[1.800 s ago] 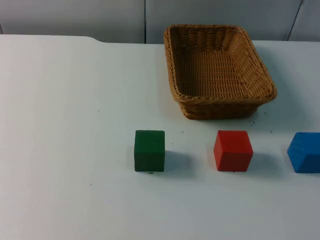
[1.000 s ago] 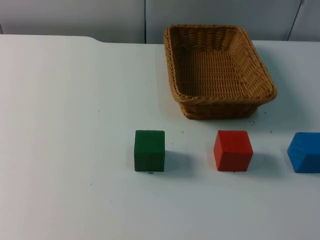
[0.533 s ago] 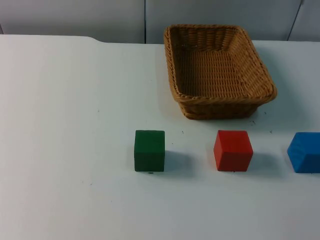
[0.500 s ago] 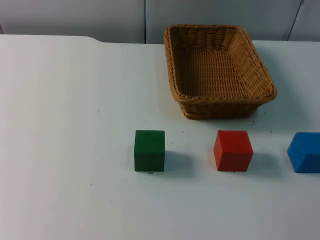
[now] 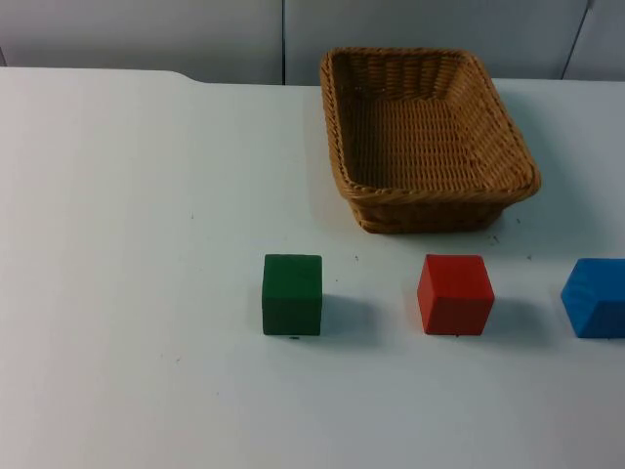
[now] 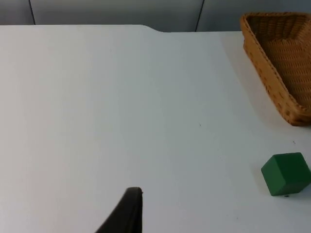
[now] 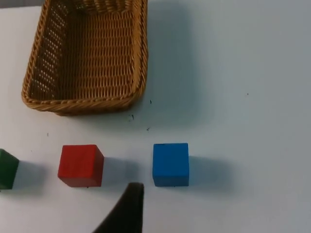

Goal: Pick up the basket with the left hand and place the blue cube into the basket with the right hand.

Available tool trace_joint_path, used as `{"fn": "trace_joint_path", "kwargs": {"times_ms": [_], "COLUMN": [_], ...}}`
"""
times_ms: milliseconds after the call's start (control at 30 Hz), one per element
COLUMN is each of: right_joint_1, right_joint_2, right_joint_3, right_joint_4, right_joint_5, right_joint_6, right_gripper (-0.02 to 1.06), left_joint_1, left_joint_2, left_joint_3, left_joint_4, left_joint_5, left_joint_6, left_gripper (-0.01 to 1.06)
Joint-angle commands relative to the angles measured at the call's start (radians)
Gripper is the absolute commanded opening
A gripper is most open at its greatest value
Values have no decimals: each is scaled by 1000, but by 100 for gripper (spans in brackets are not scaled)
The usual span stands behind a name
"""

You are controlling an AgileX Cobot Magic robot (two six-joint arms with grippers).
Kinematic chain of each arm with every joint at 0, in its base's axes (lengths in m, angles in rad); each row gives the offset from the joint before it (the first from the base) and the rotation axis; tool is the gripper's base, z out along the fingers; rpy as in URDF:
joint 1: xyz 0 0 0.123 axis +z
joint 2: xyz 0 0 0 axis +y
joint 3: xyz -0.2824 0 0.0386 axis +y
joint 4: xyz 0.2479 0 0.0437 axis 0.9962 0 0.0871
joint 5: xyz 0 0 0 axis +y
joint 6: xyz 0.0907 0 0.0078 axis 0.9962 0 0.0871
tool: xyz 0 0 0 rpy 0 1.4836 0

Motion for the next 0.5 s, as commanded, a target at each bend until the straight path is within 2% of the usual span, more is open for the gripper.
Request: {"fn": "trace_joint_path", "kwargs": {"times_ms": [0,300,467], "right_joint_1": [2,2,2], "right_joint_2": [78,374,482], "right_joint_3": [-25,-32,-32], "right_joint_4": [-4,-1,0], "right_joint_5": [-33,-140,-168], "right_joint_6": [-8,-27,-27], "right_gripper": [103,103,103], "left_joint_1": [4,4,4], "left_joint_2": [56,268,387], "left_joint_3": [-29,-62,-106], "left_joint_4": [-16,-59,-128], "left_joint_5": [-36,-148,-166], "left_joint_6": [16,48,126], "left_gripper": [105,105,105]}}
